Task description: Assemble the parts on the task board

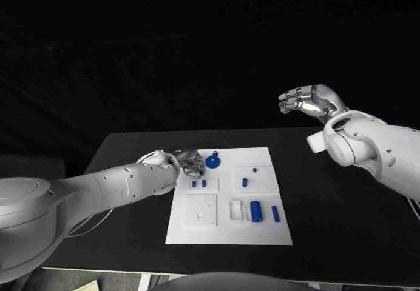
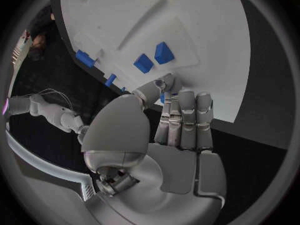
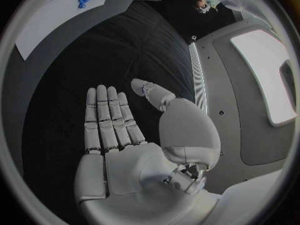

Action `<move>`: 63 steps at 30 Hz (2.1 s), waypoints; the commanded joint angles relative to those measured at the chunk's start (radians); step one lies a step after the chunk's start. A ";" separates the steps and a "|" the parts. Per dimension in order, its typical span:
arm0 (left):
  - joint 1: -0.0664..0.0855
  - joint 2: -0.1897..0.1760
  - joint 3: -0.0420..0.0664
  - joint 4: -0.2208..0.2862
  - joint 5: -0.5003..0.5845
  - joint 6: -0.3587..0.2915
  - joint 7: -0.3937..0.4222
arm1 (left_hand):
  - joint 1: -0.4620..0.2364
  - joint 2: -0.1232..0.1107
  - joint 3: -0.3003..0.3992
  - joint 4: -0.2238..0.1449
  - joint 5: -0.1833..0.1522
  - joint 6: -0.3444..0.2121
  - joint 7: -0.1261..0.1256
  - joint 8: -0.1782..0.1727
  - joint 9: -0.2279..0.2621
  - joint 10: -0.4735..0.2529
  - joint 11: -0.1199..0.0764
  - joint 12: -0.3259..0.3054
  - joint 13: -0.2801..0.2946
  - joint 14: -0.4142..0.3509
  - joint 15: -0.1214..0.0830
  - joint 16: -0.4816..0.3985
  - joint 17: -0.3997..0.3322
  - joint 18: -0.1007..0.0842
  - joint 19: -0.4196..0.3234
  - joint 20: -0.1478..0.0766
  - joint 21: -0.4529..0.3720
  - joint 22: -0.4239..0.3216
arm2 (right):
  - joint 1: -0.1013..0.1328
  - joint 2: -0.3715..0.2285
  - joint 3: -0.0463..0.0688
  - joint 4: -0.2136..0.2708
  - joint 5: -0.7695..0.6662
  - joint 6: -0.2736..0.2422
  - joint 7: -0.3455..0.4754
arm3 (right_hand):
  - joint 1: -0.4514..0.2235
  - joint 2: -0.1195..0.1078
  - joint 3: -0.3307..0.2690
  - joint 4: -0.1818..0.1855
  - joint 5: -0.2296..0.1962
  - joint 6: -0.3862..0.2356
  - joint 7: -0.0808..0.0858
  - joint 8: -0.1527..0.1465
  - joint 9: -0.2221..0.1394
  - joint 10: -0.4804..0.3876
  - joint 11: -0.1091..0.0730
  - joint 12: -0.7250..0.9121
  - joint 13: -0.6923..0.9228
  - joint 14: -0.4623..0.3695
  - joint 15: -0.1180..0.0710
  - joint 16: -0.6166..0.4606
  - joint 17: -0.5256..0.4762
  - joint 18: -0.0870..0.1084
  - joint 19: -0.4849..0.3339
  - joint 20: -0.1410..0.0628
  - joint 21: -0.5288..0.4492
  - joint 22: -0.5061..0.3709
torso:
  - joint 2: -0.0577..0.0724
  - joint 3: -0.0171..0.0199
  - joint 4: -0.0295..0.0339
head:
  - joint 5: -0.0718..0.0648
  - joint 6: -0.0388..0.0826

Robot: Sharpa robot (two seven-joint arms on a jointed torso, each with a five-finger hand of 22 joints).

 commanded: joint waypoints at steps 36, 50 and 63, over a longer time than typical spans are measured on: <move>-0.008 -0.005 -0.005 0.029 -0.141 -0.017 -0.054 | 0.005 -0.060 0.008 0.005 -0.009 -0.124 0.036 -0.068 -0.029 -0.008 0.009 -0.005 -0.003 -0.017 0.008 0.010 0.000 0.017 -0.011 -0.069 0.005 0.008 | 0.000 -0.001 0.000 0.000 -0.002 0.015 0.007 | 0.001 0.002 -0.007 -0.001 0.006 -0.006 0.001 0.000 -0.002 0.005 -0.003 -0.005 -0.002 -0.004 0.003 -0.004 -0.002 0.019 -0.002 0.008 -0.008 0.003 | 0.000 -0.0007 0.0008 | -0.004 0.003; -0.009 -0.019 -0.004 0.023 -0.140 -0.033 -0.060 | 0.008 -0.062 0.009 0.005 -0.008 -0.134 0.039 -0.071 -0.033 -0.007 0.009 -0.004 -0.003 -0.017 0.008 0.010 0.000 0.017 -0.011 -0.070 0.005 0.009 | 0.000 -0.003 0.000 0.000 -0.002 0.014 0.005 | 0.002 0.002 -0.007 -0.002 0.006 -0.006 0.001 0.000 -0.003 0.004 -0.003 -0.005 -0.002 -0.005 0.003 -0.005 -0.002 0.019 -0.003 0.008 -0.009 0.003 | 0.000 -0.0009 0.0012 | -0.002 0.005; 0.001 -0.062 0.010 -0.005 0.259 -0.075 -0.014 | -0.021 -0.049 0.016 0.031 -0.012 -0.142 0.066 -0.067 -0.035 -0.086 0.036 -0.013 -0.023 -0.044 0.034 -0.025 -0.020 0.015 -0.030 -0.049 -0.023 -0.003 | -0.002 -0.002 -0.001 -0.003 -0.362 0.083 -0.091 | 0.029 -0.003 -0.015 -0.006 -0.040 0.005 -0.005 0.009 -0.002 0.015 0.000 0.002 0.000 0.014 0.006 0.009 0.003 0.027 0.018 0.007 0.001 0.017 | -0.001 0.0016 -0.0018 | -0.003 0.015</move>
